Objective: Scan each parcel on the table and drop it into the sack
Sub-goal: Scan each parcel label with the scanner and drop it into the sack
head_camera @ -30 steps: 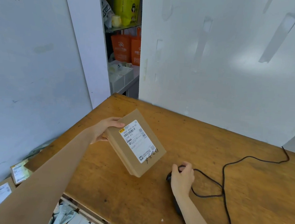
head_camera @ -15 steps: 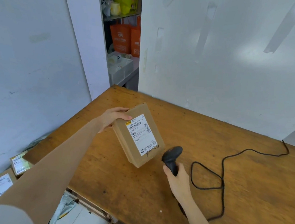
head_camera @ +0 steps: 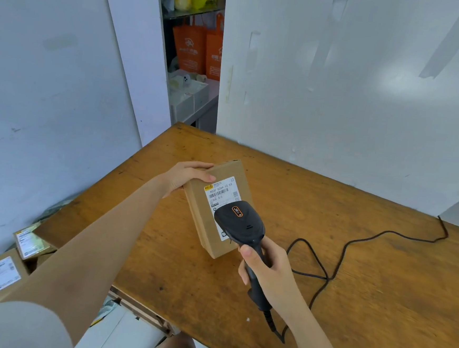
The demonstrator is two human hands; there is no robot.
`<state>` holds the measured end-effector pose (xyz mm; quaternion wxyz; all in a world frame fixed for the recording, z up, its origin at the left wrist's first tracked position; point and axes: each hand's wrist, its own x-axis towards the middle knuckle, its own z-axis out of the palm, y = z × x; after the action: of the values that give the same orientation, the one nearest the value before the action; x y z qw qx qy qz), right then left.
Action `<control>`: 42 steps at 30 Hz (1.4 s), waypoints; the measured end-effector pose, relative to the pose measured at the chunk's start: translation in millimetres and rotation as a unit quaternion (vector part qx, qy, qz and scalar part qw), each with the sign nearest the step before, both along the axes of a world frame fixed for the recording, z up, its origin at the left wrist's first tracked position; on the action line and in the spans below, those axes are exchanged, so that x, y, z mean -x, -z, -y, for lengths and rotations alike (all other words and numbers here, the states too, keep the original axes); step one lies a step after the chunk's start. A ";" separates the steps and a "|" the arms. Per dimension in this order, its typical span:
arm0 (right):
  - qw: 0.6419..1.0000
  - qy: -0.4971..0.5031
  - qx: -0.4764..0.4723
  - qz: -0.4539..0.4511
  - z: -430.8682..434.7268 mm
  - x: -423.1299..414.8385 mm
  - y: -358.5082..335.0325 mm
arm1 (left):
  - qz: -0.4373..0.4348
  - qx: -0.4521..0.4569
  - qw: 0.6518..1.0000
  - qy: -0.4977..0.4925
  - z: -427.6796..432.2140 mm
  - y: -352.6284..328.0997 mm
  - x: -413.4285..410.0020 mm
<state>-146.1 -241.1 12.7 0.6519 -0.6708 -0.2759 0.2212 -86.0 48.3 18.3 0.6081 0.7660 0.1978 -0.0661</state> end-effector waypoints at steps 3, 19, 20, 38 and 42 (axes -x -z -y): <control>1.000 0.016 0.013 0.007 0.8 2.4 3.5 | 0.000 0.005 1.000 0.006 2.4 0.5 -1.4; 0.999 0.040 0.030 0.020 2.0 1.9 9.9 | -0.009 -0.001 1.000 0.021 9.7 -1.7 -4.7; 0.998 0.042 0.031 0.024 2.3 1.9 11.3 | -0.010 0.000 1.000 0.021 9.9 -2.1 -4.7; 0.766 0.222 0.590 0.126 36.3 -52.4 115.6 | -0.025 -0.008 1.000 0.004 2.8 -7.6 14.2; 0.749 0.243 0.602 0.134 30.4 -47.2 112.0 | -0.028 0.003 1.000 -0.008 -0.8 -8.1 19.6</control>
<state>-98.9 -271.5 -99.3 0.1008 -0.9914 0.0024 0.0837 -105.6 49.0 26.4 0.6051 0.7605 0.2201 -0.0832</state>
